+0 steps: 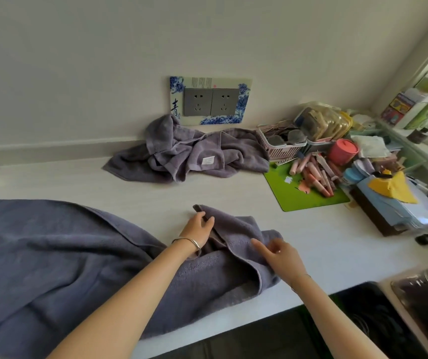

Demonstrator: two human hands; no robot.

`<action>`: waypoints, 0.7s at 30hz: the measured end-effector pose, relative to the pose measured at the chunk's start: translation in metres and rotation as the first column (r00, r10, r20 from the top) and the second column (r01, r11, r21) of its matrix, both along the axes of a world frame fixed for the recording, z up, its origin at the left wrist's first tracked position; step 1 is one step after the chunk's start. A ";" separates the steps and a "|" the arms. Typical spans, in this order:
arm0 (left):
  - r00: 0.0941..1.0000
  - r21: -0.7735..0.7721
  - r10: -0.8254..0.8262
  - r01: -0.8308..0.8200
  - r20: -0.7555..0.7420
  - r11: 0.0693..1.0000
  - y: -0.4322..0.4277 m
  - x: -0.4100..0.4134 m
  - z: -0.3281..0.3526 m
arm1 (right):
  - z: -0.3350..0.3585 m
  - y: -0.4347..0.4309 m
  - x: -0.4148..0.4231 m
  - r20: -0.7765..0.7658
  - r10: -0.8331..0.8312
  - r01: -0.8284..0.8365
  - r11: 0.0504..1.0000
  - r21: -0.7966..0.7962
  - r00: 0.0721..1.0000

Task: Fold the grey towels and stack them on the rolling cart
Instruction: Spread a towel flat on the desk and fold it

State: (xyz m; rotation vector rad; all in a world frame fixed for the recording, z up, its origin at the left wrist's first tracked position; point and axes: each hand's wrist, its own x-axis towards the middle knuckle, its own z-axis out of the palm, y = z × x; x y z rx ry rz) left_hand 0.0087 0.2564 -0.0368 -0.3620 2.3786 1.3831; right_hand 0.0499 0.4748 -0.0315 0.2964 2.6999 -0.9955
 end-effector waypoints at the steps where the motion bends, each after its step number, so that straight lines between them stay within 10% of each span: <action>1: 0.999 0.005 -0.017 0.017 0.032 1.000 0.007 -0.002 0.000 | 0.000 -0.002 -0.002 -0.001 -0.008 0.008 1.000 0.008 1.000; 7: 0.944 0.242 0.283 -0.319 0.170 0.917 0.027 -0.021 -0.005 | -0.008 -0.020 -0.012 -0.088 0.109 -0.100 0.989 0.106 0.990; 10: 0.953 0.333 0.303 -0.288 0.008 0.898 0.028 -0.029 0.014 | -0.003 -0.023 -0.016 -0.159 0.035 -0.079 0.956 -0.282 0.987; 13: 0.924 0.541 0.354 -0.227 -0.143 0.810 0.031 -0.044 0.062 | 0.028 -0.019 -0.031 -0.036 -0.084 0.022 0.598 -0.801 0.996; 17: 0.880 0.512 0.170 0.092 -0.443 0.854 0.051 -0.064 0.125 | 0.073 0.008 -0.046 0.027 -0.099 0.044 0.169 -0.985 0.995; 21: 0.803 0.261 0.023 0.165 -0.596 0.951 0.066 -0.068 0.116 | 0.055 0.053 -0.037 0.195 -0.241 0.243 0.190 -0.951 0.951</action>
